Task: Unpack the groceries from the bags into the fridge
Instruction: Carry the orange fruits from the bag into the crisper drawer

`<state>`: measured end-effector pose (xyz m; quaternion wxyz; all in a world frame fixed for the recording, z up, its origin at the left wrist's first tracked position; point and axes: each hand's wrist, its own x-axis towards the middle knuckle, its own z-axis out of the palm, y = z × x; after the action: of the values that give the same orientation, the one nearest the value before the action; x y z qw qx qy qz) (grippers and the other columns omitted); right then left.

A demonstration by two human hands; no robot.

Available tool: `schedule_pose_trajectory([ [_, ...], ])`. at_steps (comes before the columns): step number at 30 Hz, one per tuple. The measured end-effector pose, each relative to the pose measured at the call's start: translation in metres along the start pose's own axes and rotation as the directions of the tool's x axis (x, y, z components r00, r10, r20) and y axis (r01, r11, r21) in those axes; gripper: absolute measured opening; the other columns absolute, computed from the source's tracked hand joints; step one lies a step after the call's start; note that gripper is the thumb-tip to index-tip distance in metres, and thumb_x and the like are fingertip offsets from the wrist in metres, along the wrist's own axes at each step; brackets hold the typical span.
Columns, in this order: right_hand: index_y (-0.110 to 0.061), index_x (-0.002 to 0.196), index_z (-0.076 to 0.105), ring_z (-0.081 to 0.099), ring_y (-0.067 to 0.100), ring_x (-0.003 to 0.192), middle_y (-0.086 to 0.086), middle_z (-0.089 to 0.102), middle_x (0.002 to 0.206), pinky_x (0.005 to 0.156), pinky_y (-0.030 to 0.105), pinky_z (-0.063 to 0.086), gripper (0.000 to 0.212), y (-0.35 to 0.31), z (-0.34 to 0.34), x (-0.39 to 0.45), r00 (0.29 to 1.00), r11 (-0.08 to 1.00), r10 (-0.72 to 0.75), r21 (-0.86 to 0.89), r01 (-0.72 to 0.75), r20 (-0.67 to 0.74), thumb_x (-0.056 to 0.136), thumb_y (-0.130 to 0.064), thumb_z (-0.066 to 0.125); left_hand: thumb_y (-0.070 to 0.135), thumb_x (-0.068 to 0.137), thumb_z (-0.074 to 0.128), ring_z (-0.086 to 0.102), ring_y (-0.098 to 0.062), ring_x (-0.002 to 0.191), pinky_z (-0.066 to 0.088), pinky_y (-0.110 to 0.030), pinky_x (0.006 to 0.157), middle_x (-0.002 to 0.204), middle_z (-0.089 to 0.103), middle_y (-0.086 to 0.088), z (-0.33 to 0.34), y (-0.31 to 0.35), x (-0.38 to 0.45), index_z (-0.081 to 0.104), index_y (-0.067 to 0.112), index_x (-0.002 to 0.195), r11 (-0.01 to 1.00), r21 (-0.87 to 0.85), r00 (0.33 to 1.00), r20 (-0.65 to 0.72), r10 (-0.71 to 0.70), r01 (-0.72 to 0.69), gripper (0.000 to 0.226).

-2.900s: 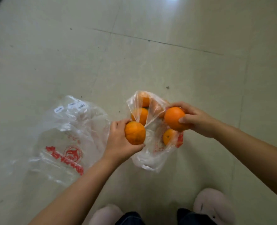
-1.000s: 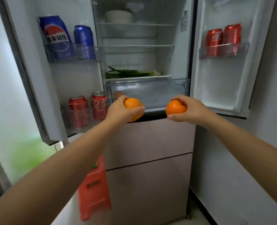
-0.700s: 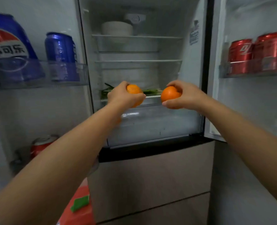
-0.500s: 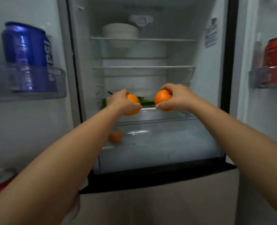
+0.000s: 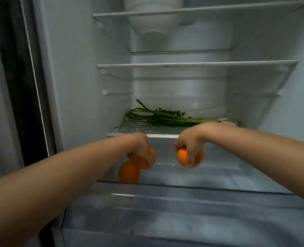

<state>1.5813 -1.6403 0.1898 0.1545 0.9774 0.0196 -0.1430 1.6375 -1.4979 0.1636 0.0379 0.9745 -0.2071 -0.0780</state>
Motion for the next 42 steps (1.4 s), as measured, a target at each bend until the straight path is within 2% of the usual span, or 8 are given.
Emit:
schedule_pose_trajectory([
  [3, -0.020, 0.132, 0.046, 0.050, 0.026, 0.119, 0.004, 0.047, 0.135, 0.091, 0.038, 0.050, 0.062, 0.003, 0.018, 0.028, 0.996, 0.998, -0.026, -0.062, 0.031, 0.087, 0.077, -0.035, 0.071, 0.034, 0.072, 0.078, 0.059, -0.022, 0.089, 0.053, -0.033, 0.071, 0.104, 0.059, -0.007, 0.017, 0.005, 0.022, 0.059, 0.008, 0.119, 0.996, 0.051, 0.997, 0.045, 0.065, -0.068, 0.058],
  [7, -0.011, 0.130, 0.046, 0.055, 0.032, 0.114, 0.010, 0.048, 0.129, 0.064, 0.034, 0.053, 0.062, 0.005, 0.033, 0.055, 0.992, 0.998, -0.049, -0.019, 0.052, 0.118, 0.077, -0.031, 0.072, 0.036, 0.074, 0.076, 0.059, -0.028, 0.112, 0.049, -0.037, 0.095, 0.124, 0.059, -0.010, 0.029, 0.007, 0.040, 0.056, 0.010, 0.124, 0.965, 0.201, 0.985, 0.083, 0.154, -0.168, 0.059],
  [12, -0.007, 0.117, 0.058, 0.059, 0.030, 0.109, 0.012, 0.062, 0.119, 0.082, 0.034, 0.049, 0.047, 0.003, 0.065, 0.087, 0.992, 0.994, -0.086, 0.059, 0.091, -0.088, 0.077, -0.029, 0.070, 0.032, 0.077, 0.074, 0.056, -0.027, 0.115, 0.046, -0.034, 0.094, 0.128, 0.057, -0.011, 0.046, 0.007, 0.061, 0.052, 0.010, 0.126, 0.955, 0.208, 0.975, 0.119, 0.190, -0.212, 0.058],
  [15, -0.007, 0.116, 0.056, 0.056, 0.032, 0.112, 0.017, 0.057, 0.123, 0.088, 0.034, 0.048, 0.045, -0.006, 0.094, 0.098, 0.968, 0.960, -0.067, 0.249, 0.129, -0.242, 0.077, -0.024, 0.069, 0.030, 0.077, 0.074, 0.056, -0.026, 0.116, 0.046, -0.030, 0.093, 0.128, 0.058, -0.011, 0.060, 0.006, 0.067, 0.053, 0.010, 0.124, 0.964, 0.168, 0.977, 0.100, 0.189, -0.204, 0.055],
  [19, -0.007, 0.128, 0.044, 0.050, 0.032, 0.120, 0.017, 0.048, 0.130, 0.096, 0.034, 0.045, 0.059, -0.007, 0.109, 0.101, 0.955, 0.928, -0.048, 0.342, 0.151, -0.291, 0.078, -0.025, 0.069, 0.031, 0.078, 0.072, 0.055, -0.025, 0.119, 0.045, -0.029, 0.094, 0.131, 0.056, -0.010, 0.063, 0.004, 0.071, 0.049, 0.010, 0.128, 0.971, 0.176, 0.983, 0.115, 0.144, -0.162, 0.058],
  [30, -0.010, 0.149, 0.005, 0.020, 0.032, 0.143, 0.015, 0.009, 0.157, 0.117, 0.034, 0.024, 0.083, -0.002, 0.092, 0.093, 0.978, 0.957, -0.138, 0.233, 0.173, -0.158, 0.089, -0.036, 0.056, 0.040, 0.079, 0.071, 0.038, -0.026, 0.137, 0.035, -0.033, 0.112, 0.151, 0.034, -0.009, 0.041, 0.005, 0.064, 0.024, 0.010, 0.148, 0.961, 0.238, 0.981, 0.164, 0.102, -0.139, 0.088],
  [37, -0.009, 0.149, 0.011, 0.023, 0.027, 0.143, 0.014, 0.017, 0.156, 0.116, 0.033, 0.026, 0.072, 0.000, 0.041, 0.063, 0.984, 0.980, -0.164, 0.105, 0.170, -0.067, 0.093, -0.036, 0.049, 0.038, 0.096, 0.046, 0.037, -0.028, 0.136, 0.033, -0.031, 0.108, 0.149, 0.036, -0.012, 0.006, 0.003, 0.027, 0.032, 0.007, 0.145, 0.936, 0.336, 0.975, 0.220, 0.034, -0.108, 0.059],
  [42, -0.010, 0.141, 0.037, 0.041, 0.026, 0.132, 0.010, 0.039, 0.147, 0.110, 0.036, 0.036, 0.055, -0.002, 0.008, 0.008, 0.986, 0.984, -0.155, 0.081, 0.159, -0.056, 0.094, -0.035, 0.048, 0.038, 0.097, 0.044, 0.041, -0.028, 0.133, 0.033, -0.035, 0.111, 0.147, 0.040, -0.011, -0.010, 0.006, -0.023, 0.038, 0.009, 0.143, 0.929, 0.363, 0.984, 0.179, 0.006, -0.072, 0.054],
])
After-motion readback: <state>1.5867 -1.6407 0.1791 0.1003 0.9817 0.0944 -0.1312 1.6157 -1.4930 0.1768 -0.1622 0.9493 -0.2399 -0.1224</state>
